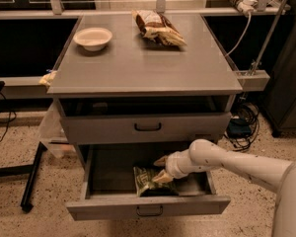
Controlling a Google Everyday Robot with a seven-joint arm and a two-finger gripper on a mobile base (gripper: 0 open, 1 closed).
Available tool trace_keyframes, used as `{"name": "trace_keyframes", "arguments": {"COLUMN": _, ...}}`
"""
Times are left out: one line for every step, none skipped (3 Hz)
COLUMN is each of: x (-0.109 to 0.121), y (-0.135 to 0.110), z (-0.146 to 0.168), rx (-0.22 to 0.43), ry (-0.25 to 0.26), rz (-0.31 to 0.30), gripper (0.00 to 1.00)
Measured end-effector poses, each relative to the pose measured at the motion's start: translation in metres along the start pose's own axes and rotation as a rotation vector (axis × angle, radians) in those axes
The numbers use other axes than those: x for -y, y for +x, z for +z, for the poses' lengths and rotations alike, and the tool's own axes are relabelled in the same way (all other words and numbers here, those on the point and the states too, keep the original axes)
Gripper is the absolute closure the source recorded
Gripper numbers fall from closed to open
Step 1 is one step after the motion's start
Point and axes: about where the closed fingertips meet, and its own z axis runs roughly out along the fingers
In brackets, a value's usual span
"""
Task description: Pick green jalapeno chip bag from middle drawer and place on counter
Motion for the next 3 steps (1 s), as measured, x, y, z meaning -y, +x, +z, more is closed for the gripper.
{"name": "trace_keyframes", "arguments": {"x": -0.003, "y": -0.003, "z": 0.01, "rx": 0.019, "ry": -0.018, "rz": -0.001, "gripper": 0.52}}
{"name": "trace_keyframes", "arguments": {"x": -0.007, "y": -0.001, "z": 0.022, "rx": 0.026, "ry": -0.046, "rz": 0.005, "gripper": 0.36}}
{"name": "trace_keyframes", "arguments": {"x": -0.016, "y": 0.009, "z": 0.032, "rx": 0.018, "ry": -0.086, "rz": 0.025, "gripper": 0.2}}
